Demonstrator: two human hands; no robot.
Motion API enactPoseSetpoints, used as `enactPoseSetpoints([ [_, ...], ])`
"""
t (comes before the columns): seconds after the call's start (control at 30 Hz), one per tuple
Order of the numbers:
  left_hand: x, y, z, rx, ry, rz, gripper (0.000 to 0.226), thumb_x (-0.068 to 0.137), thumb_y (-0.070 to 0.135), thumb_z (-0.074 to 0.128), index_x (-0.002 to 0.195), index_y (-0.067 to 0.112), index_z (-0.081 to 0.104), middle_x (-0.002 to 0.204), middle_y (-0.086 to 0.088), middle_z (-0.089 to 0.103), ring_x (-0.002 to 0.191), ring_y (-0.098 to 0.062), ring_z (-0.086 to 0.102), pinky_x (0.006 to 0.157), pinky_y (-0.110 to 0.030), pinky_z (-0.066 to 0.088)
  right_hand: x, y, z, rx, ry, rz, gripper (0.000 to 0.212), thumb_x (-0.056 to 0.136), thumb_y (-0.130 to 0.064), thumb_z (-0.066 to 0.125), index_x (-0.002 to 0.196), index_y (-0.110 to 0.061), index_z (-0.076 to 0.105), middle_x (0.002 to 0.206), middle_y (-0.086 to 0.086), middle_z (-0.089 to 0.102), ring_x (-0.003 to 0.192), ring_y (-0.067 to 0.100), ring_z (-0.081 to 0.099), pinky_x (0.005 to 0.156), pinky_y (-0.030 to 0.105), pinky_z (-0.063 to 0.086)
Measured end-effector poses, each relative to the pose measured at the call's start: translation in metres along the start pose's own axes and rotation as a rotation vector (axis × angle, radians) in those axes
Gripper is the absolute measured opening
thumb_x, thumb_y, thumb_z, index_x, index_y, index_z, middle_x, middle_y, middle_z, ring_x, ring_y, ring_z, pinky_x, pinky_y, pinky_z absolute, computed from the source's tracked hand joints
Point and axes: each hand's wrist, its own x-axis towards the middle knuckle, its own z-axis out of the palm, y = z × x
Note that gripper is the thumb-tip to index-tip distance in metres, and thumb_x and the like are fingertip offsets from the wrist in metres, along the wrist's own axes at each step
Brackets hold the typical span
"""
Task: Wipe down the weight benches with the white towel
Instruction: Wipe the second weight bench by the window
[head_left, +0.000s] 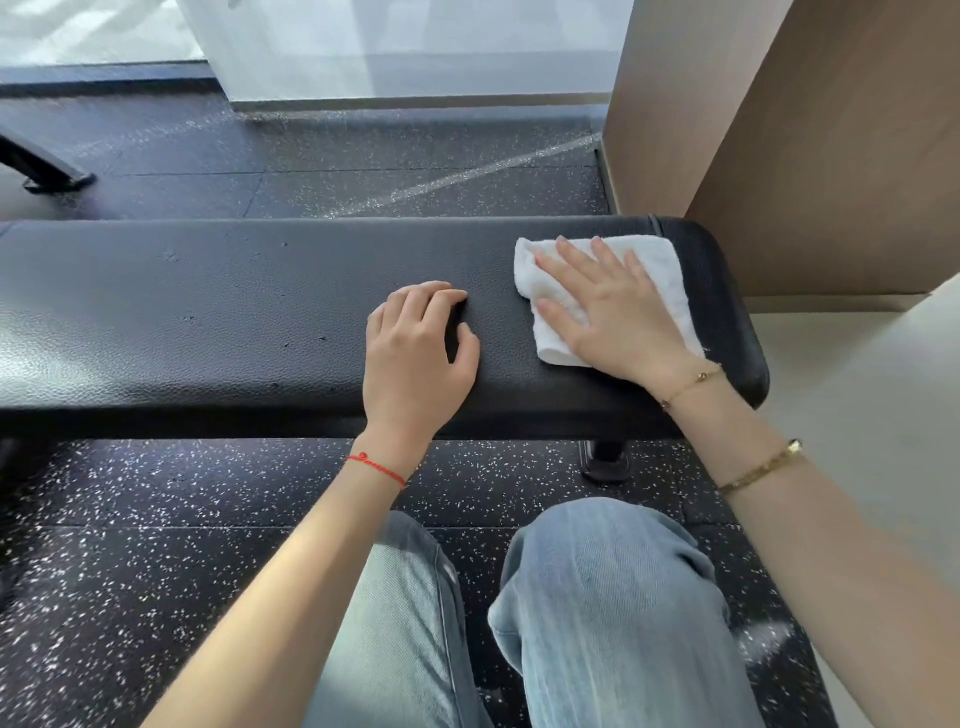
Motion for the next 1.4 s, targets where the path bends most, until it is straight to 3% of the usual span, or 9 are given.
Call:
enactPoseSetpoints([
  [0.27,-0.001,-0.001,-0.001,-0.008,-0.017,-0.009,0.032,0.093,0.028,0.052,0.121,0.018,0.065,0.127,0.003,0.063,0.124,-0.020,0.052,0.108,-0.037,0.037,-0.070,0.012,-0.002,0.052,0.078,-0.020,0.054,0.099,-0.060,0.028,0.151,-0.047,0.027,0.162,-0.016,0.020,0.152,0.015,0.009,0.123,0.038,-0.001],
  [0.5,-0.002,0.000,-0.003,-0.023,-0.035,-0.005,0.031,0.094,0.026,0.053,0.122,0.017,0.064,0.128,0.002,0.062,0.126,-0.019,0.051,0.110,-0.037,0.036,-0.037,0.033,-0.012,0.030,0.012,0.143,0.055,0.100,-0.056,0.029,0.153,-0.042,0.022,0.164,-0.011,0.014,0.152,0.019,0.003,0.123,0.044,-0.001],
  [0.83,-0.001,0.001,-0.002,-0.025,-0.031,-0.007,0.032,0.093,0.027,0.051,0.120,0.017,0.065,0.127,0.002,0.062,0.125,-0.019,0.051,0.109,-0.038,0.036,-0.094,0.016,0.002,-0.083,0.131,-0.177,0.053,0.100,-0.053,0.031,0.150,-0.036,0.037,0.159,-0.008,0.031,0.149,0.022,0.022,0.122,0.047,0.010],
  [1.13,-0.001,0.001,-0.001,-0.046,-0.021,0.001,0.031,0.096,0.022,0.048,0.120,0.015,0.066,0.127,0.001,0.064,0.125,-0.020,0.052,0.109,-0.039,0.036,-0.084,-0.029,0.027,-0.184,0.228,-0.288,0.054,0.101,-0.055,0.037,0.150,-0.034,0.038,0.157,0.000,0.036,0.146,0.031,0.030,0.117,0.055,0.022],
  [1.27,-0.002,-0.002,0.001,-0.069,0.012,-0.007,0.032,0.097,0.022,0.046,0.119,0.015,0.067,0.127,0.002,0.065,0.124,-0.019,0.054,0.109,-0.039,0.038,-0.090,-0.009,0.029,-0.189,0.315,-0.325,0.054,0.101,-0.055,0.043,0.149,-0.030,0.041,0.154,0.002,0.040,0.144,0.030,0.034,0.116,0.053,0.025],
  [1.4,-0.002,-0.003,0.003,-0.050,0.002,0.006,0.032,0.096,0.024,0.047,0.121,0.017,0.066,0.128,0.003,0.064,0.125,-0.017,0.053,0.109,-0.038,0.037,-0.108,0.029,0.027,-0.202,0.408,-0.241,0.056,0.099,-0.054,0.048,0.147,-0.025,0.045,0.152,0.003,0.044,0.141,0.030,0.039,0.114,0.055,0.029],
])
